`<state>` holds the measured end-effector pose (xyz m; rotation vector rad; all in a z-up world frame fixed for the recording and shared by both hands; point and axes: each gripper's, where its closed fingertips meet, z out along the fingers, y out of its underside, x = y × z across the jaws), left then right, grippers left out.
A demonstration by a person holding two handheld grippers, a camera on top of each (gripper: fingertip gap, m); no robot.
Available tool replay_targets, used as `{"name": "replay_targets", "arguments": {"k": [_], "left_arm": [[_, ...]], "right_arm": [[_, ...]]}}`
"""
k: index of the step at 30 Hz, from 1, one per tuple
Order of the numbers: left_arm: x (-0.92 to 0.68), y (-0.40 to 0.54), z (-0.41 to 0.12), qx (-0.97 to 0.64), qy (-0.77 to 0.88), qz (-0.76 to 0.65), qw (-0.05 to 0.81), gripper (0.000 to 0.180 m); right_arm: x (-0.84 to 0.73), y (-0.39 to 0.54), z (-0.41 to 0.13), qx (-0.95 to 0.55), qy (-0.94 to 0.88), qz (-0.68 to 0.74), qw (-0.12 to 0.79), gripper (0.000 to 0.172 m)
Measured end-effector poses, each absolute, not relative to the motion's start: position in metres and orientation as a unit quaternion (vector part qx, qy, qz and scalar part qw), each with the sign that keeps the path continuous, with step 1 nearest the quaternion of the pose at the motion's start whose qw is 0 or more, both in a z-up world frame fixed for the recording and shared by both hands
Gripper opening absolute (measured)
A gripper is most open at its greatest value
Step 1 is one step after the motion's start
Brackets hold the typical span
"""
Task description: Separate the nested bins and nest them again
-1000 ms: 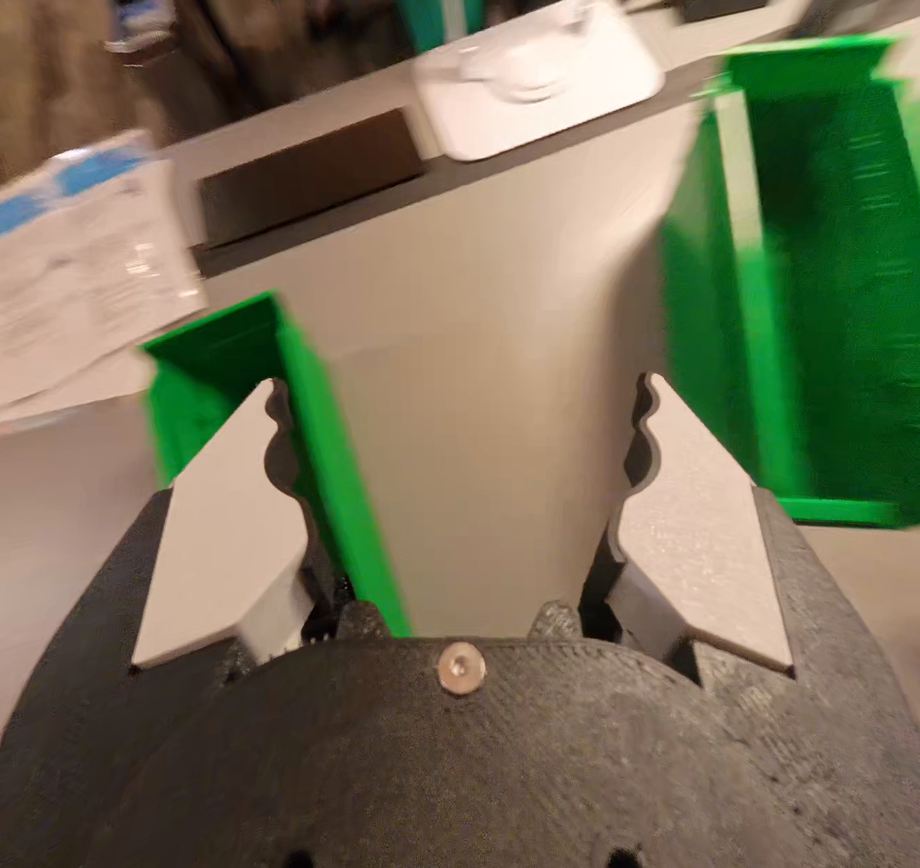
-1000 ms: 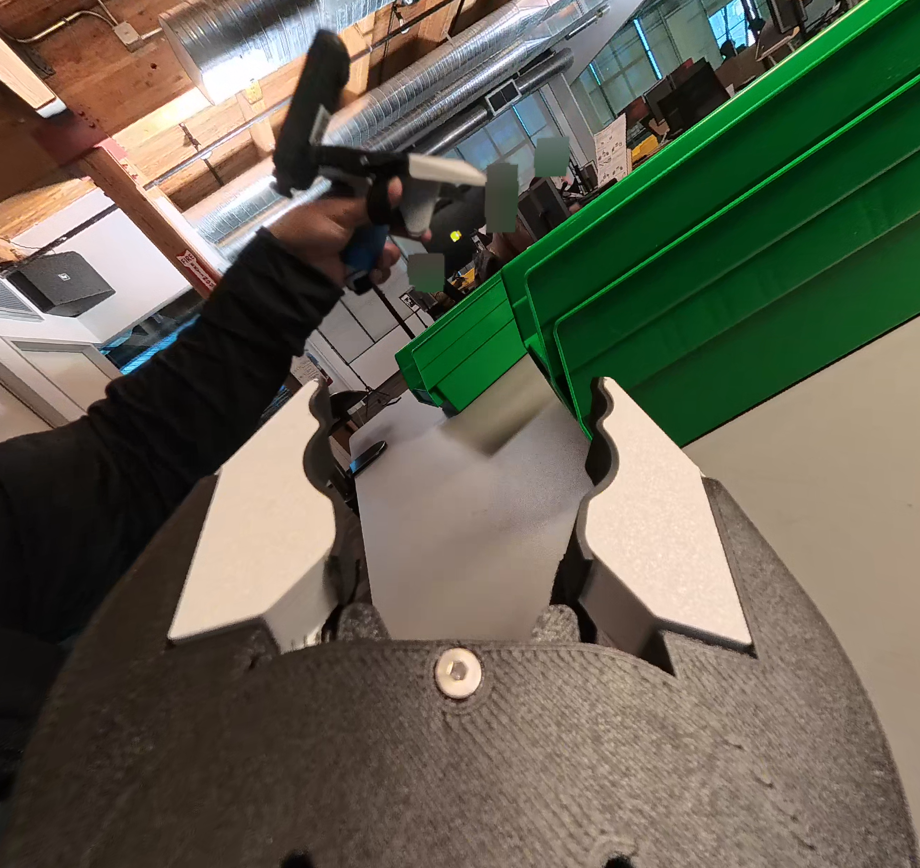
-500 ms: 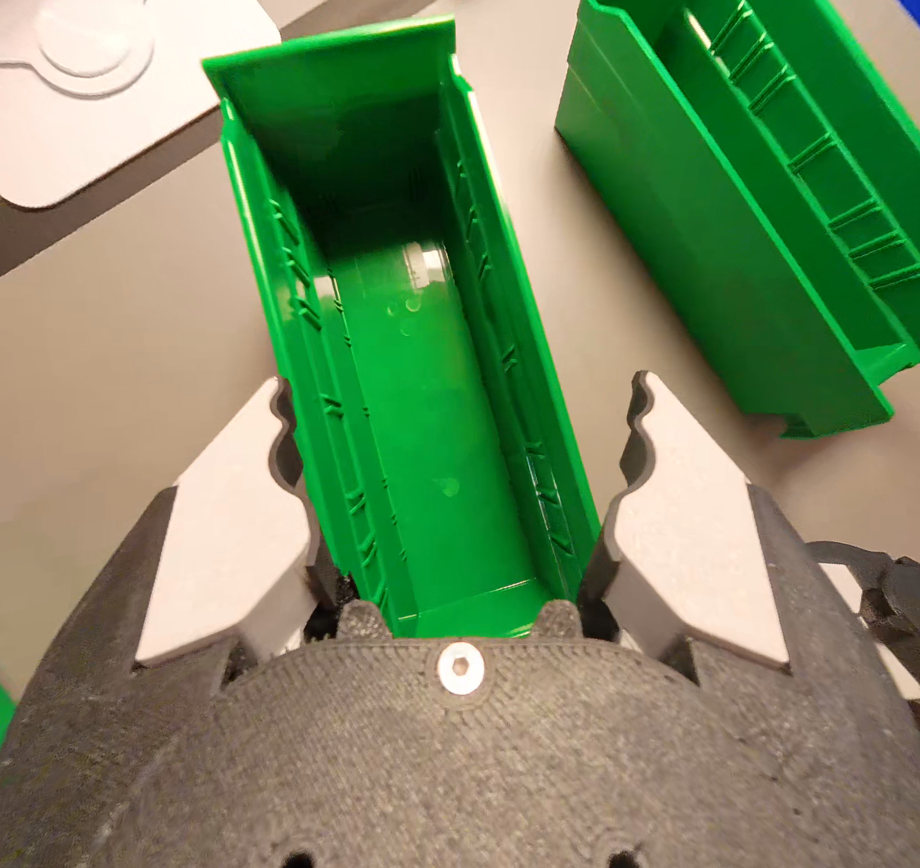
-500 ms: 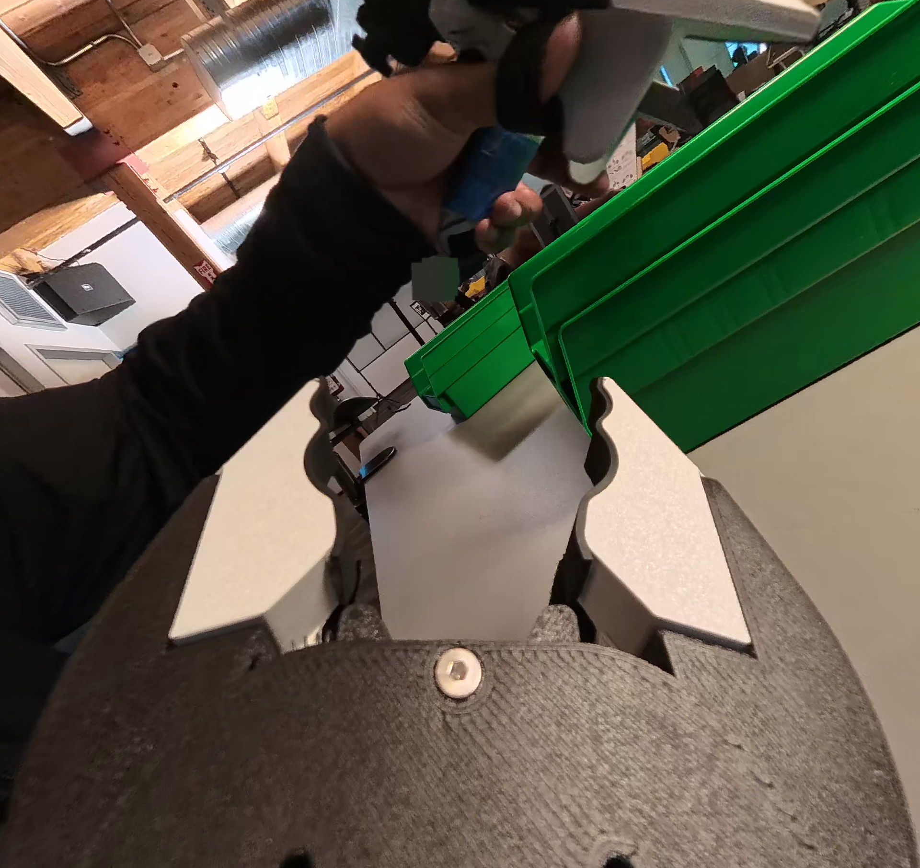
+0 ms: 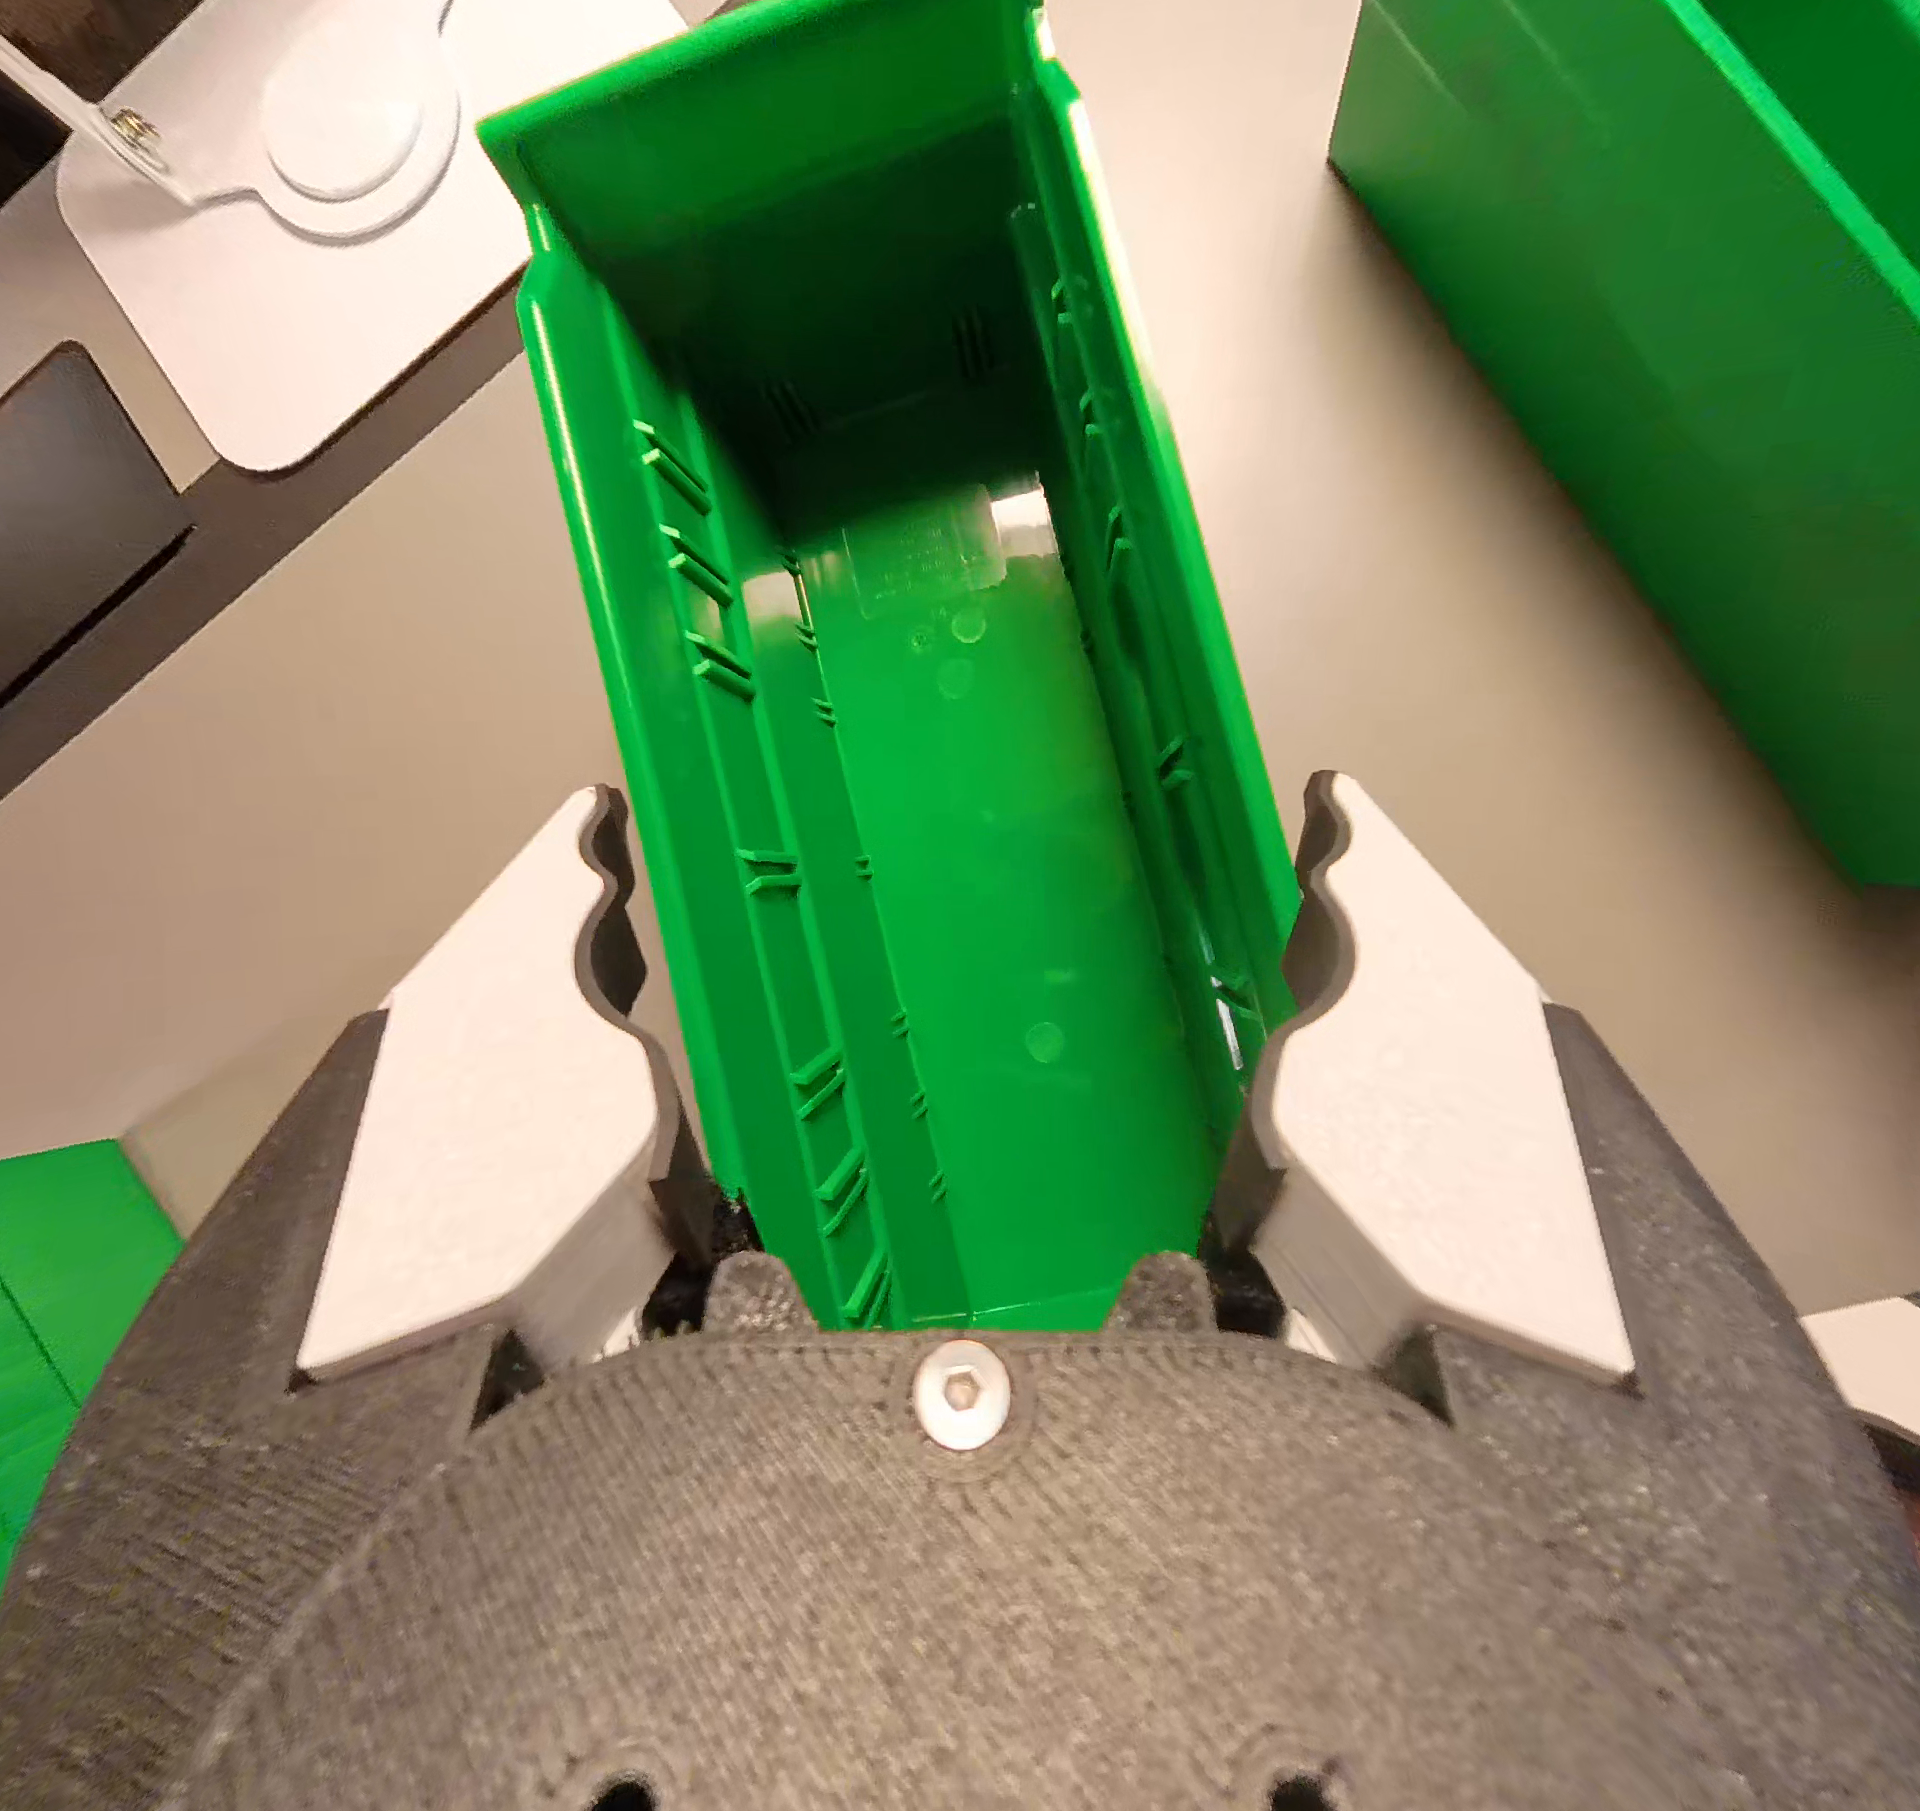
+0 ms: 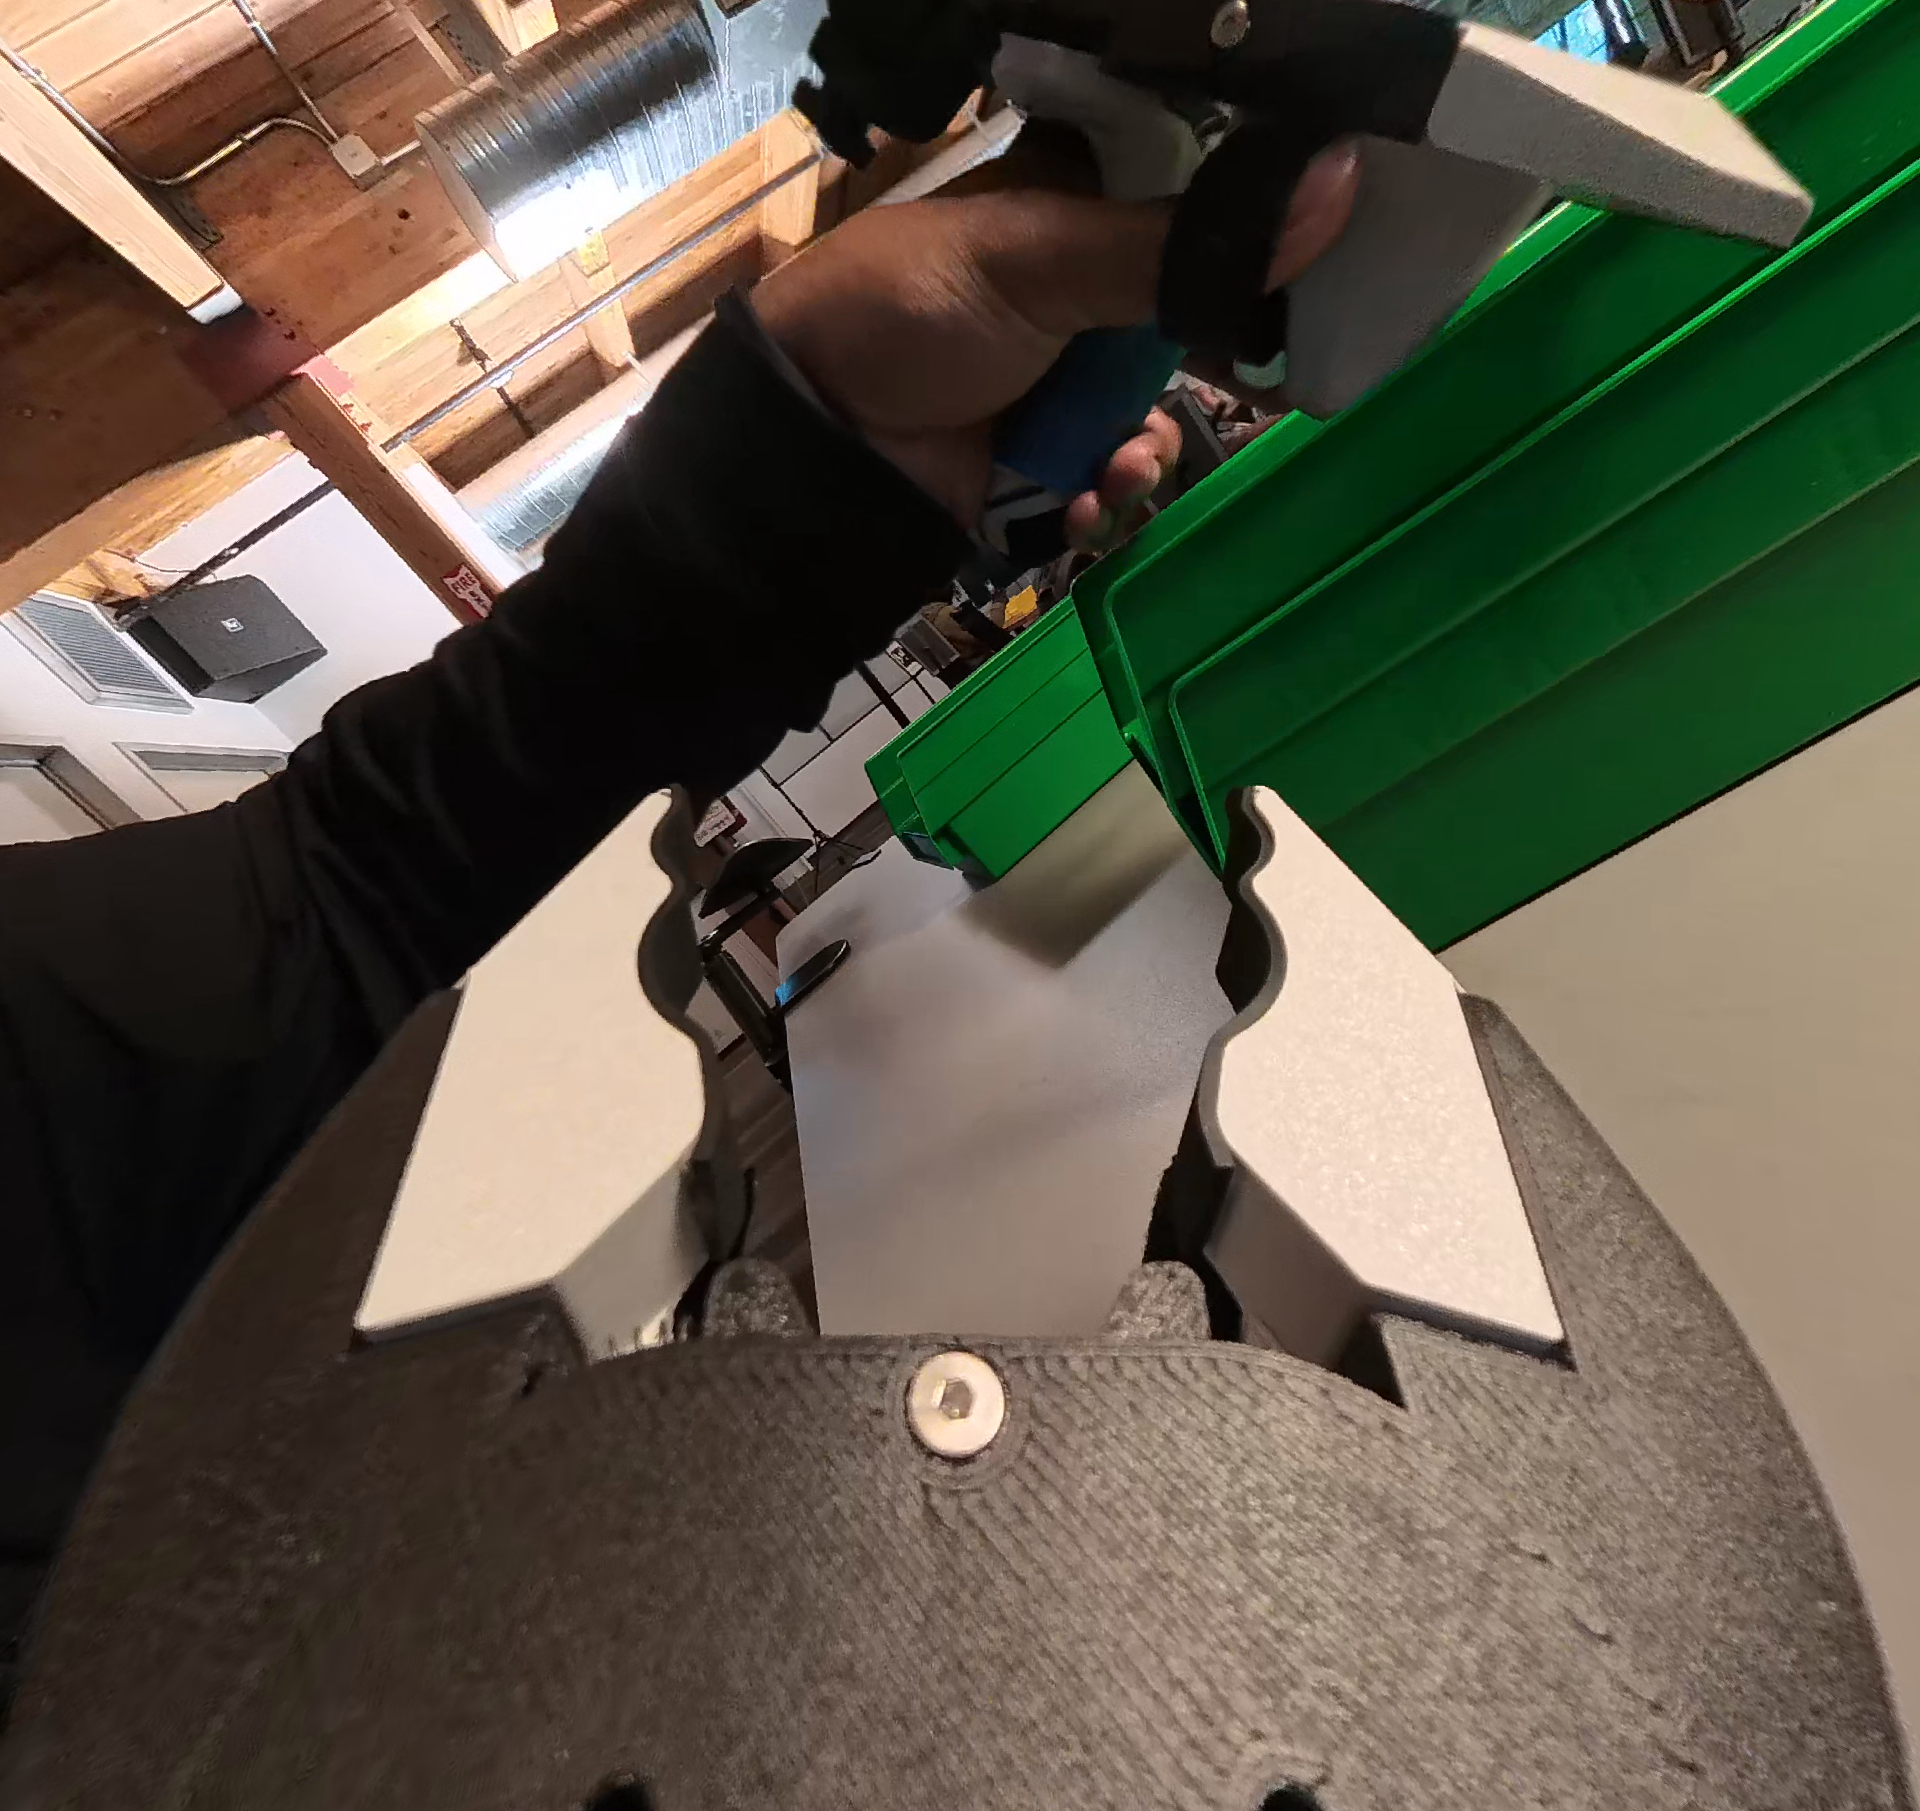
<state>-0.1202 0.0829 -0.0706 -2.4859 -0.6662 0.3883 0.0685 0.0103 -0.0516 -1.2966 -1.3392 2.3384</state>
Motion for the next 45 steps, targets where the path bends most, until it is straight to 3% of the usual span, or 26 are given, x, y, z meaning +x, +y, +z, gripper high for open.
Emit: {"name": "replay_targets", "arguments": {"k": [8,17,45], "left_arm": [[-0.121,0.084,-0.071,-0.921,-0.244,0.144,0.269,0.122],[-0.119,0.083,-0.063,-0.917,-0.238,0.159,0.278,0.099],[-0.112,0.080,-0.009,-0.902,-0.233,0.162,0.326,0.099]], "right_arm": [[0.068,0.010,-0.052,-0.434,-0.447,0.779,0.075,0.102],[0.069,0.011,-0.052,-0.432,-0.446,0.780,0.076,0.102],[0.069,0.011,-0.051,-0.431,-0.442,0.784,0.070,0.101]]}}
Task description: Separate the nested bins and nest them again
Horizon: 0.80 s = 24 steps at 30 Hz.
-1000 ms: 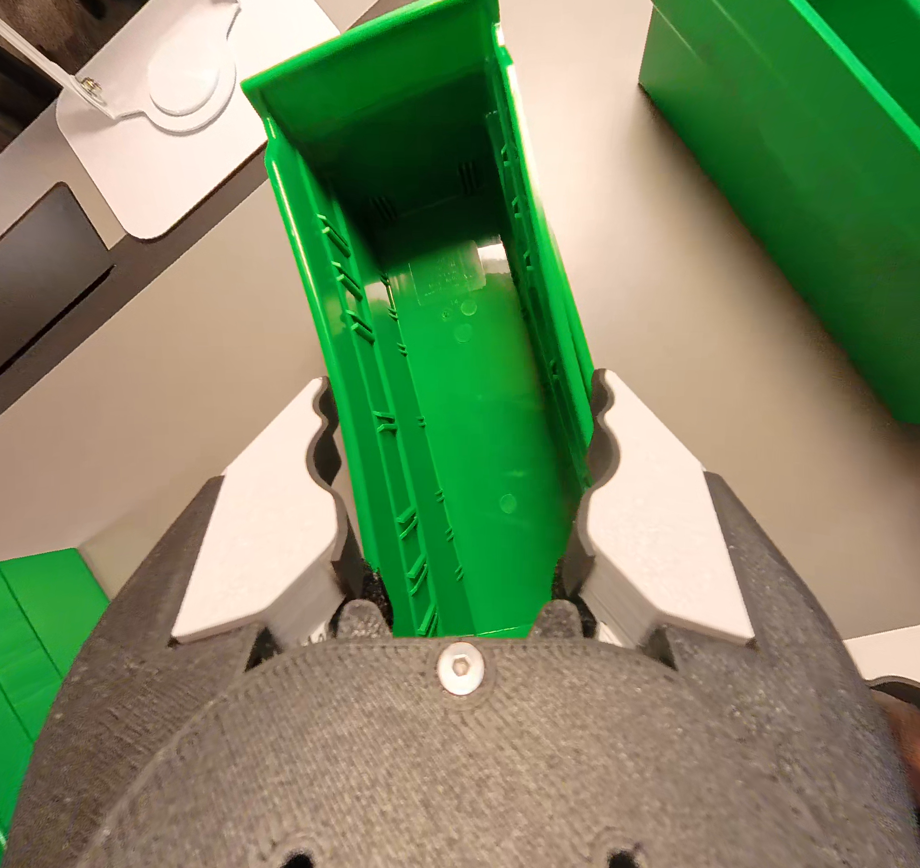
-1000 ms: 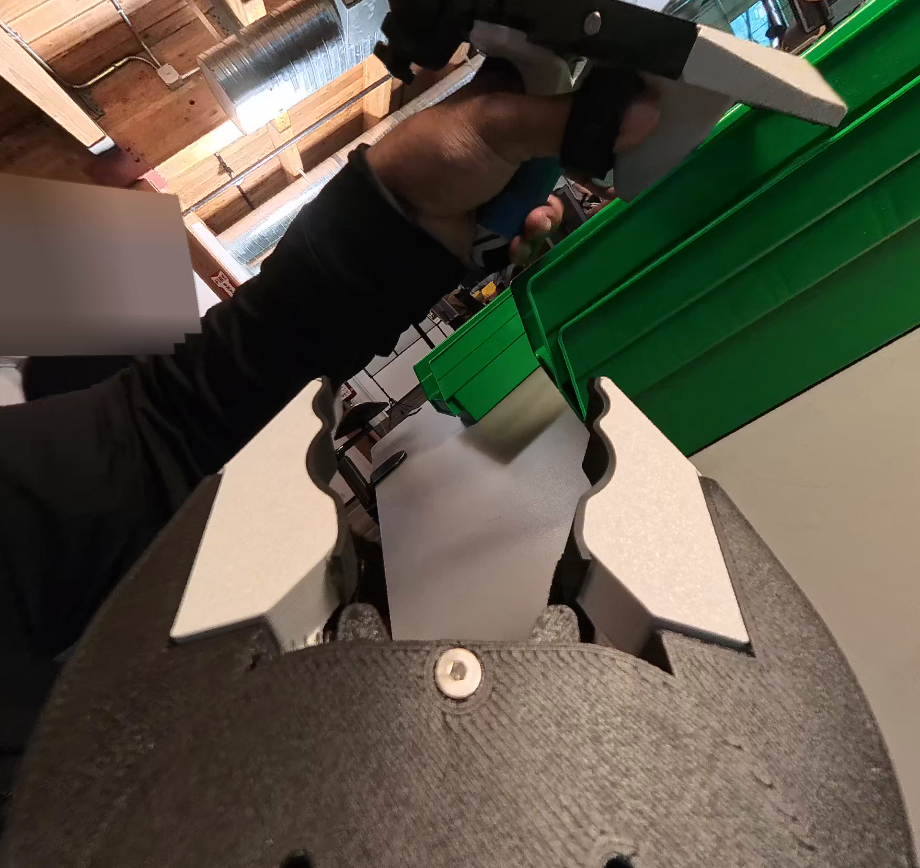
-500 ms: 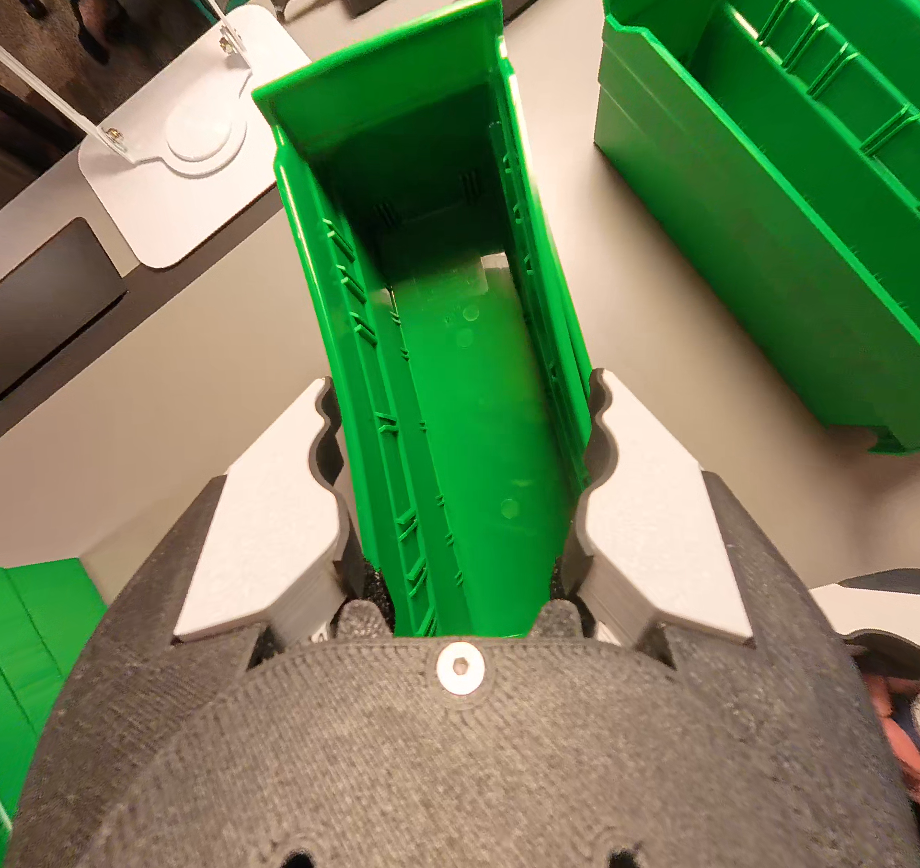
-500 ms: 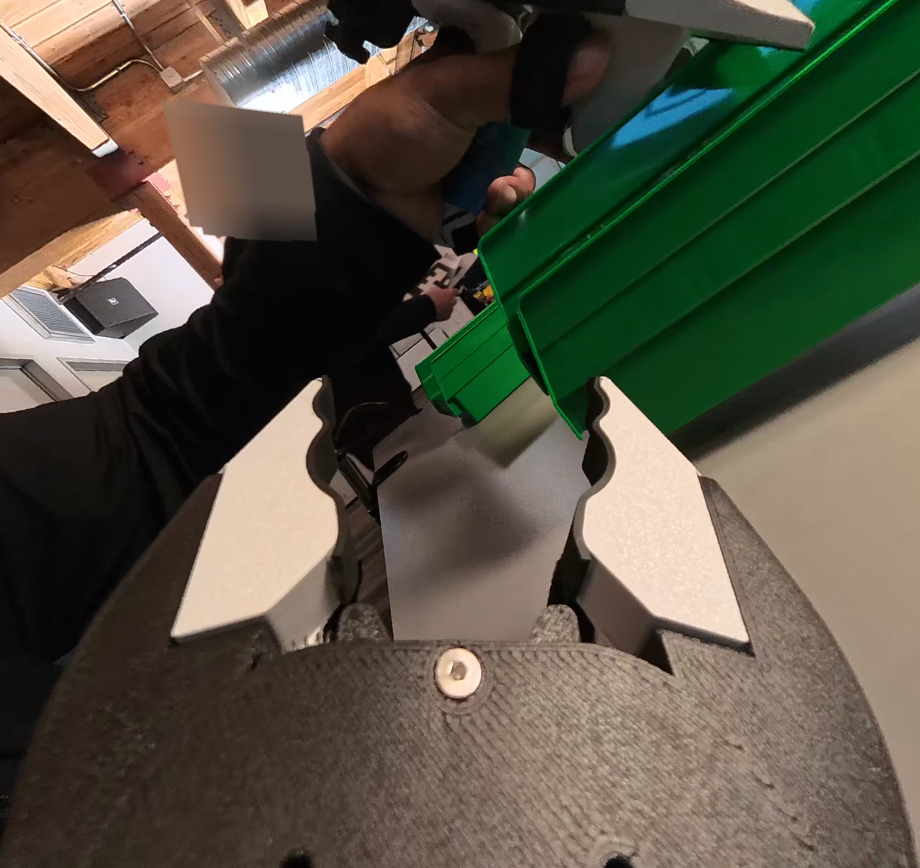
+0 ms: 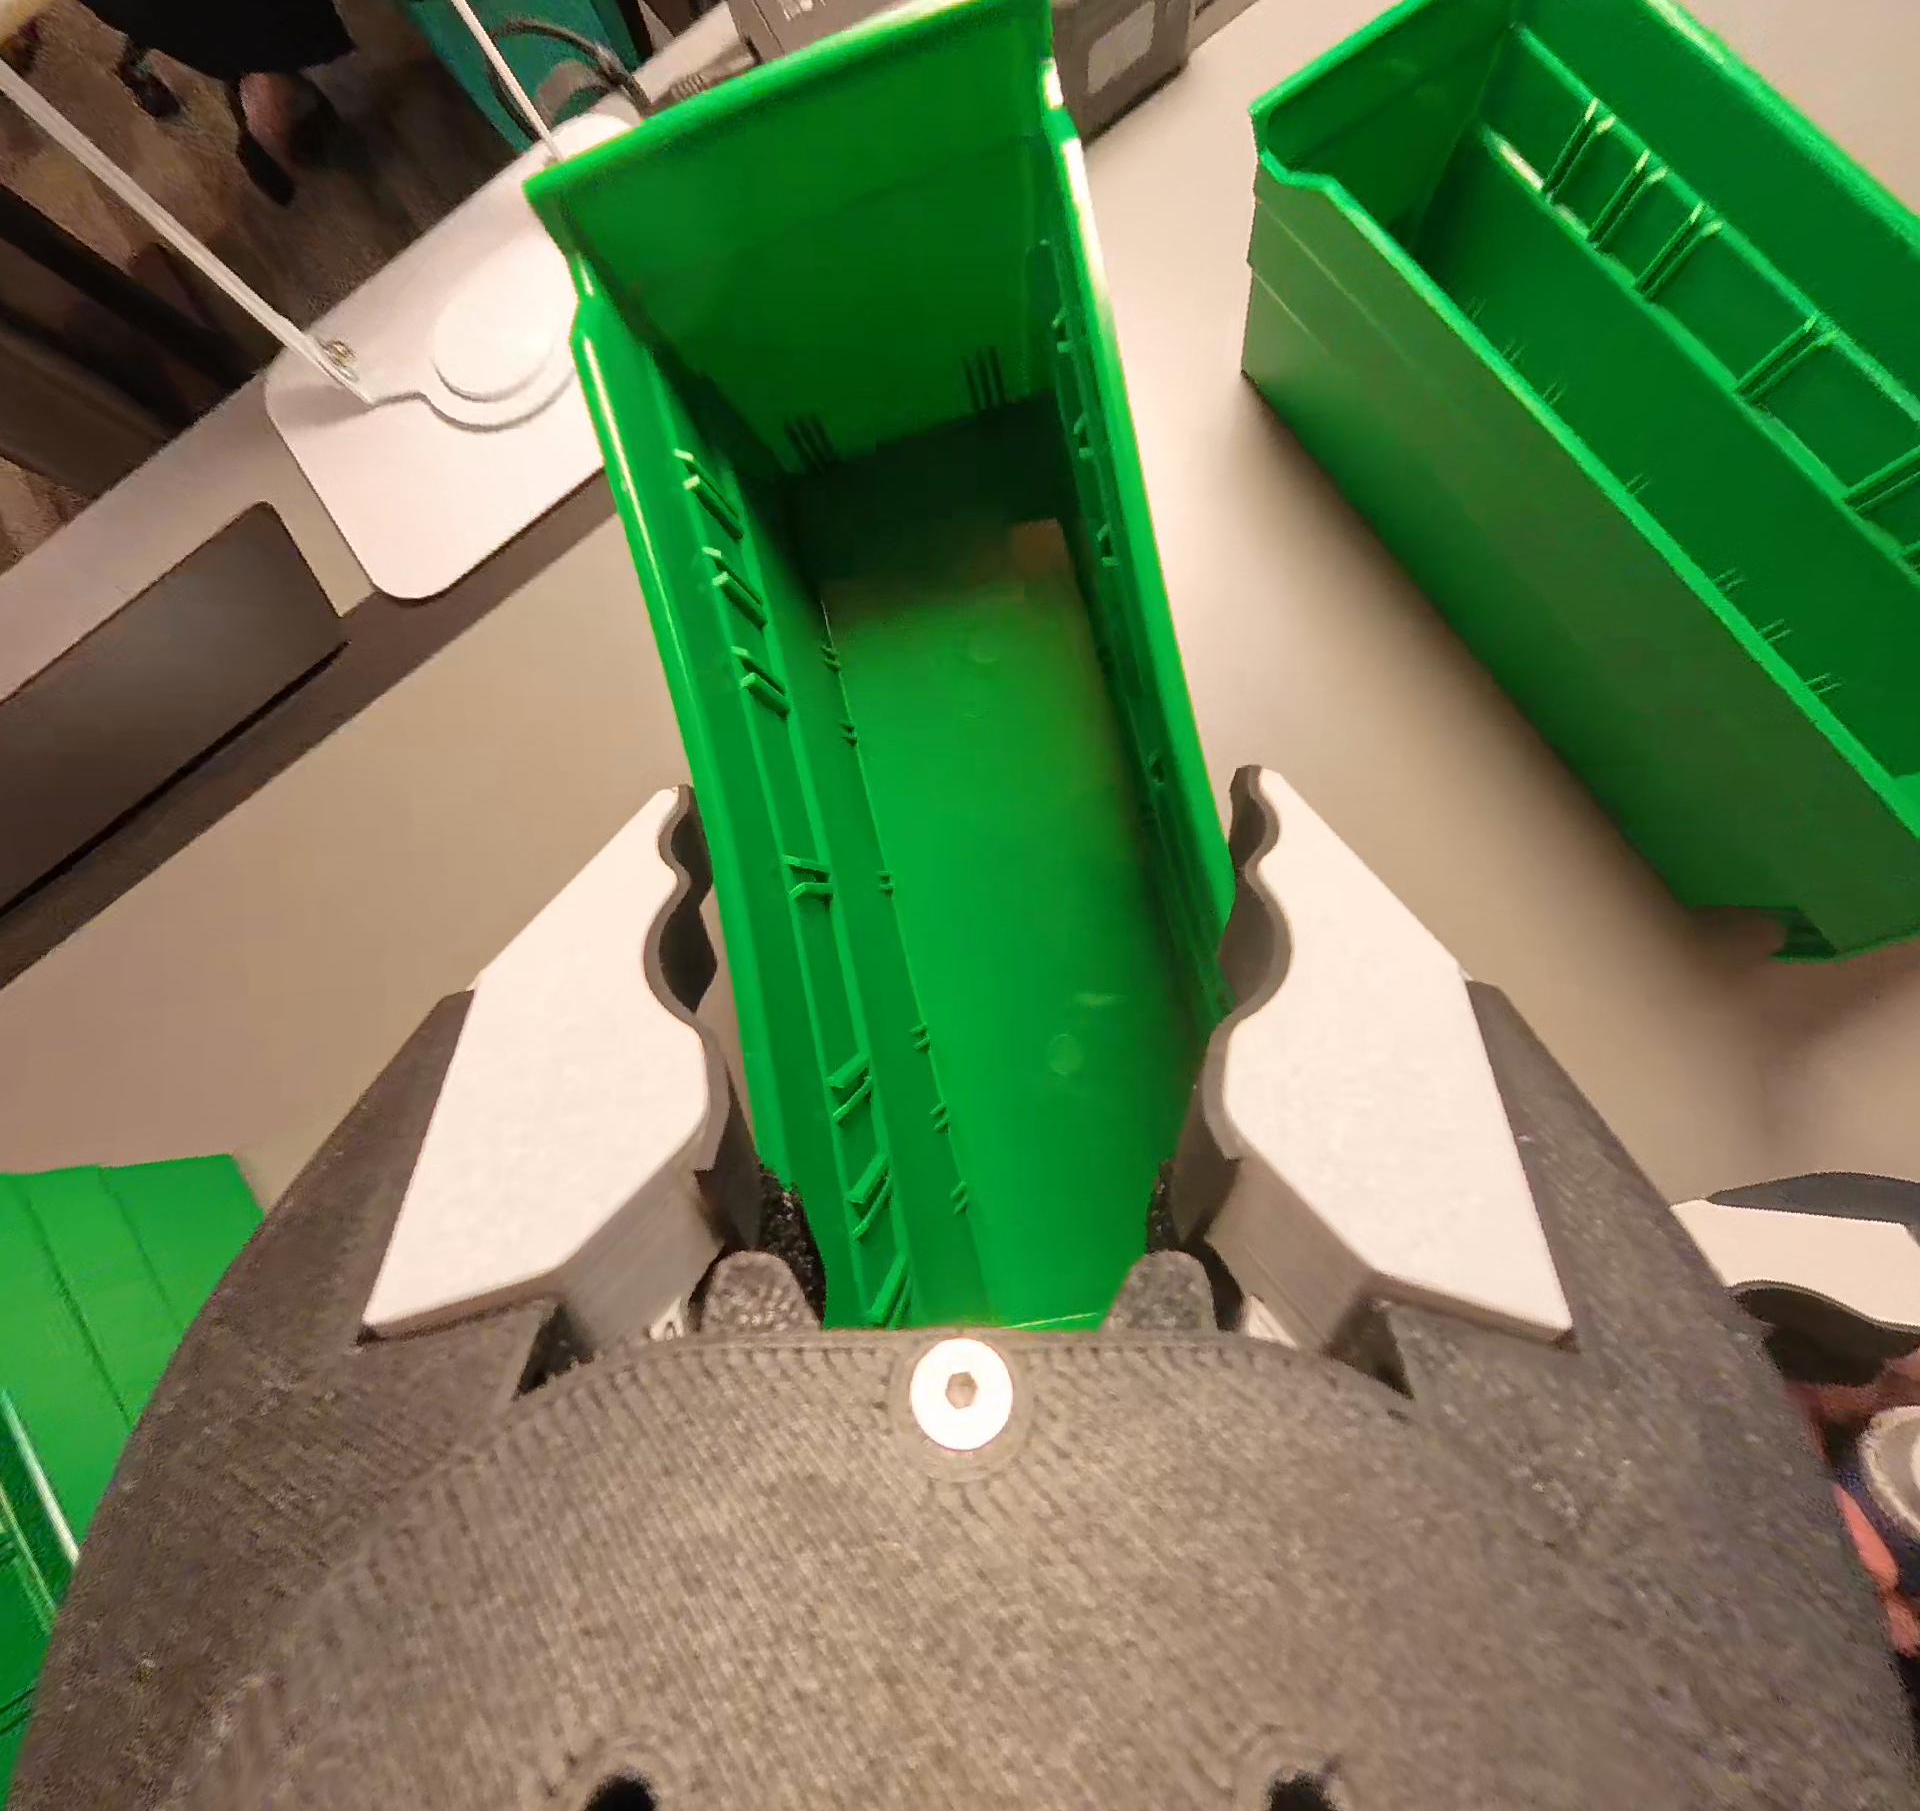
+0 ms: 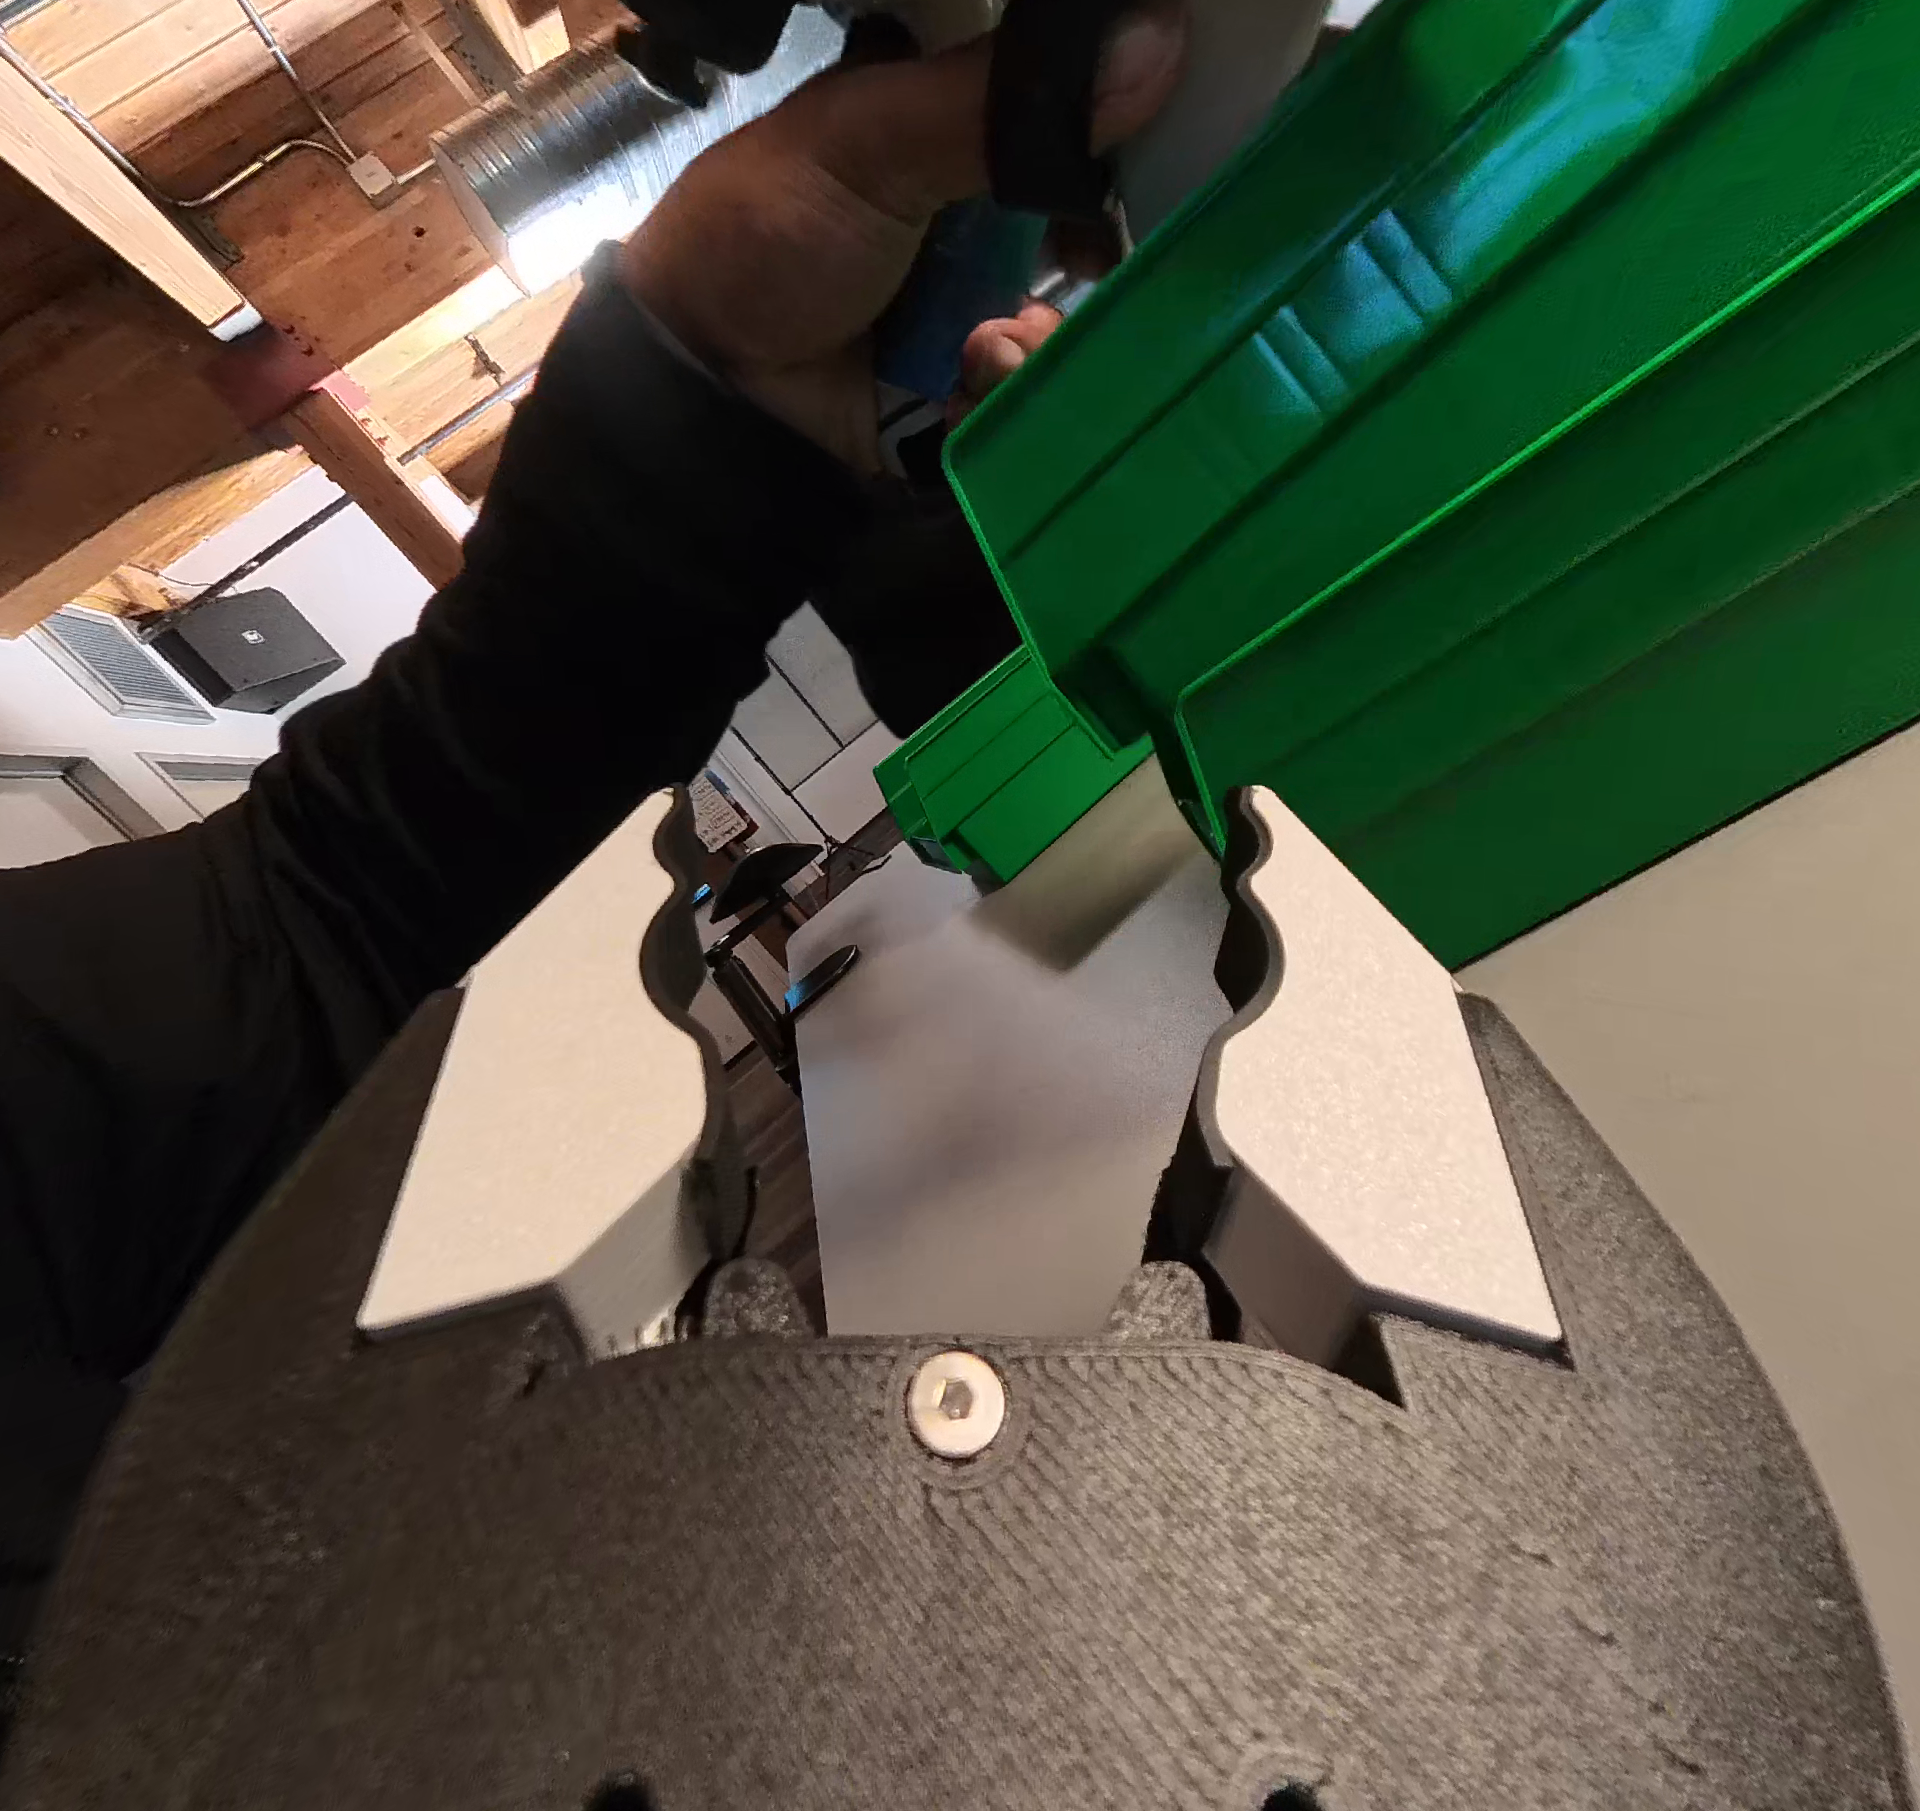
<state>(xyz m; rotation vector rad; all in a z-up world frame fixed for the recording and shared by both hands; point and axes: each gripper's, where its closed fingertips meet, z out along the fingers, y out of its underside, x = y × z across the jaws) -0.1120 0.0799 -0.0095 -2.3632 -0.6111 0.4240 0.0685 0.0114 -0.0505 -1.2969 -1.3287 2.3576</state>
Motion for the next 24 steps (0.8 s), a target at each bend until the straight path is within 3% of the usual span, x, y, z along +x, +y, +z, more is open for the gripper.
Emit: {"name": "replay_targets", "arguments": {"k": [12,24], "left_arm": [[-0.156,0.016,0.065,-0.849,-0.300,0.195,0.388,0.101],[-0.207,-0.087,-0.072,-0.855,-0.410,0.188,0.257,0.106]], "right_arm": [[0.069,0.013,-0.049,-0.430,-0.436,0.788,0.066,0.101],[0.068,0.012,-0.051,-0.433,-0.442,0.782,0.072,0.101]]}}
